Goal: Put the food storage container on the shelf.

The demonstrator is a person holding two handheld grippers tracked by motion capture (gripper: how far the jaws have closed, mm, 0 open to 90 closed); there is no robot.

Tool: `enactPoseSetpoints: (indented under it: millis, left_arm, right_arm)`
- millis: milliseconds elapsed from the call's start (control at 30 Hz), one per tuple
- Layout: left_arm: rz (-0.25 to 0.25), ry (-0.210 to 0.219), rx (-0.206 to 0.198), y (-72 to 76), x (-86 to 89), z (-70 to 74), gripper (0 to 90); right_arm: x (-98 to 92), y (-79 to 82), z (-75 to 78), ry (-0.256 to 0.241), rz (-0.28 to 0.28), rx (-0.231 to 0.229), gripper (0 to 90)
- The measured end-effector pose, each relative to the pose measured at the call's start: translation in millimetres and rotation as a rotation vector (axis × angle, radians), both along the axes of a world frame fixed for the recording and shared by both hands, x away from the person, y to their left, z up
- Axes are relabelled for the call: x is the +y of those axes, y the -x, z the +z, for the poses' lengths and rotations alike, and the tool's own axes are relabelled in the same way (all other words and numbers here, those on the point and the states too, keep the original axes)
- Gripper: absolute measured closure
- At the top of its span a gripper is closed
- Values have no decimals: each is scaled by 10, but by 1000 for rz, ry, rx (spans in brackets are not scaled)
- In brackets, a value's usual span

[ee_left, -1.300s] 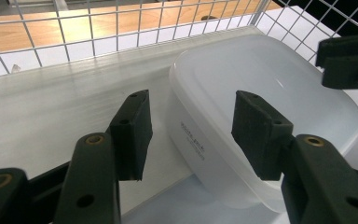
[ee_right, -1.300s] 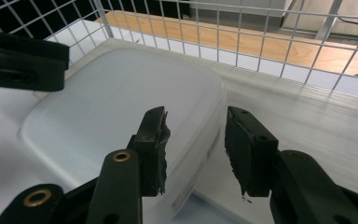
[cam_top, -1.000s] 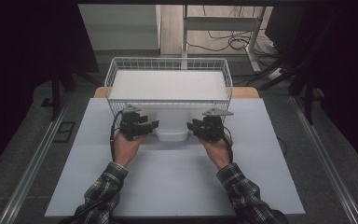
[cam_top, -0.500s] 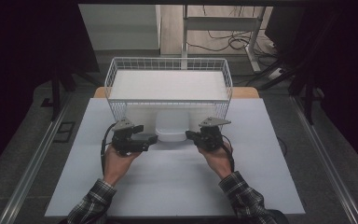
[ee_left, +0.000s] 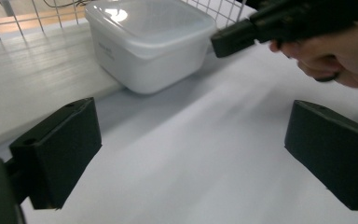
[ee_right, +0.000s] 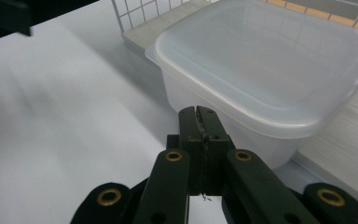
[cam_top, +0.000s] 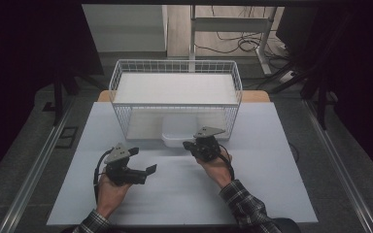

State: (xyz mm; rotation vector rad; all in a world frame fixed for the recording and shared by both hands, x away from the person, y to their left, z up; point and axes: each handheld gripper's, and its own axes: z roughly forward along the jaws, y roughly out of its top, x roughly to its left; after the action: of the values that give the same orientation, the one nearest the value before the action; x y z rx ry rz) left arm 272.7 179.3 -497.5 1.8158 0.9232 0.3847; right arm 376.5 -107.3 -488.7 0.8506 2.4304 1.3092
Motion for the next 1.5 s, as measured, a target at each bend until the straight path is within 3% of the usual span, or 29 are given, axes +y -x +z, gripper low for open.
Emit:
enactPoseSetpoints:
  millis: [200,400,700,1500]
  left_arm:
    - [-6,-29,1,181,19,-89,22]
    - [0,-35,7,242,28,-119,23]
    - [3,-50,23,228,42,-163,25]
    - [-3,-76,41,201,25,-215,29]
  right_arm:
    - [108,-65,-86,11,5,15,892]
    - [167,-116,-136,24,2,26,892]
    - [243,-206,-199,35,-8,28,892]
    - [152,-438,-218,46,-84,29,892]
